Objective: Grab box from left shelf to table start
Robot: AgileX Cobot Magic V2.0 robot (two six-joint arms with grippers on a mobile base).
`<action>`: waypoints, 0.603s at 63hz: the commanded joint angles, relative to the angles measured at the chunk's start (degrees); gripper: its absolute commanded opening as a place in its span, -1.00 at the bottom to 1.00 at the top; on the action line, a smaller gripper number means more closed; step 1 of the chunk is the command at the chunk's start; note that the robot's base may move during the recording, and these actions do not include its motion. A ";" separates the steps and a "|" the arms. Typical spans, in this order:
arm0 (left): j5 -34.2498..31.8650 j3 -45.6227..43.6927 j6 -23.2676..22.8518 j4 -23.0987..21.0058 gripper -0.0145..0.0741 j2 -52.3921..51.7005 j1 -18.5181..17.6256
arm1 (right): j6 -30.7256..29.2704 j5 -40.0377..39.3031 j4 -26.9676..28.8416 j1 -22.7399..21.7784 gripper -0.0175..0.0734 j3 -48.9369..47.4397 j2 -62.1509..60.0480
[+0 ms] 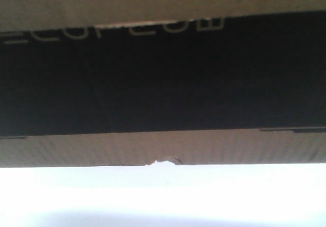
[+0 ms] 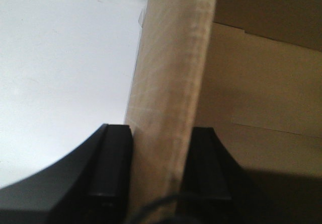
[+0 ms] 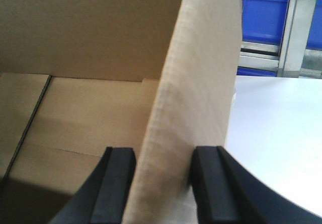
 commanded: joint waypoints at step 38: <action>-3.51 -2.35 4.19 -18.01 -0.70 -0.44 -1.27 | -0.27 -3.85 9.59 0.34 -0.49 -1.65 1.08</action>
